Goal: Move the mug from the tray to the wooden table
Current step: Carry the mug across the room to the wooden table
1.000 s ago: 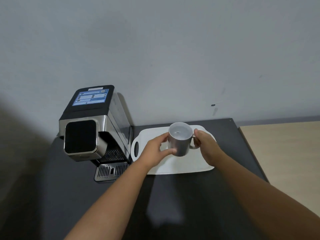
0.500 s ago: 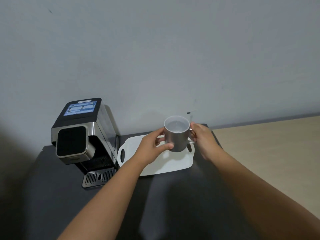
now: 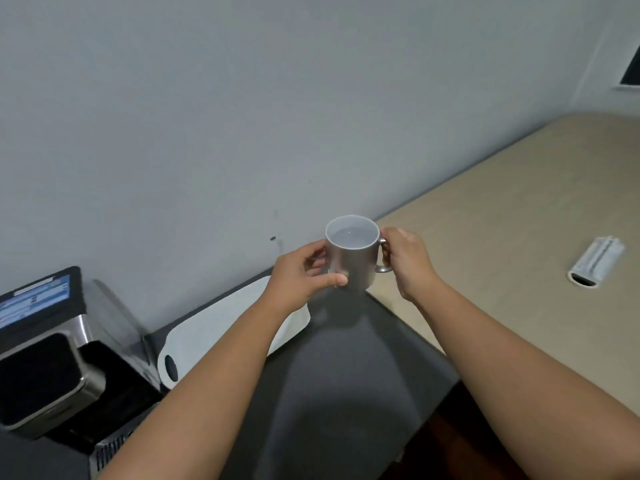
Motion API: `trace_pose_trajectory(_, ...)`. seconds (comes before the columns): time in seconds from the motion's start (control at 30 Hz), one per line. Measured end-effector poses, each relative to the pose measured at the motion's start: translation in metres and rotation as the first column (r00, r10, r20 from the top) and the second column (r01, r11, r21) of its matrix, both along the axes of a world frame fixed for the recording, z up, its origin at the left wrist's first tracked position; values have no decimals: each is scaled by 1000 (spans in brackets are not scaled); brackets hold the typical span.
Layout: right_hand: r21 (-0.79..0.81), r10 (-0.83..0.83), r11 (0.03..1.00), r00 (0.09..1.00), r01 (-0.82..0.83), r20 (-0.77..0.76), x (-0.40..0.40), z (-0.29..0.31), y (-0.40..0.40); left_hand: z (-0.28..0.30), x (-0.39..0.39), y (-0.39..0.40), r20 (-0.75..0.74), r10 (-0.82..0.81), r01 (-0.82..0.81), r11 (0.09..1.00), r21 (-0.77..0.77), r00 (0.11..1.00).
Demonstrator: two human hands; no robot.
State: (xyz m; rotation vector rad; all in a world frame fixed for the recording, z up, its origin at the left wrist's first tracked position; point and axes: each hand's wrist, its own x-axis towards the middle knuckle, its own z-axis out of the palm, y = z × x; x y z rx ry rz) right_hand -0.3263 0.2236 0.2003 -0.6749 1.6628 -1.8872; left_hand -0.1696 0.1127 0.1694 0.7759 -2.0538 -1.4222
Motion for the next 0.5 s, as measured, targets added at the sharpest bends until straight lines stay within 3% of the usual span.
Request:
trace_pose_trajectory(0.23, 2, -353, 936, 934, 353, 48, -16, 5, 95, 12, -52, 61, -3, -289, 289, 956, -46, 957)
trace_pose_trajectory(0.5, -18, -634, 771, 770, 636, 69, -35, 26, 232, 17, -125, 172, -107, -579, 584, 812, 17, 808)
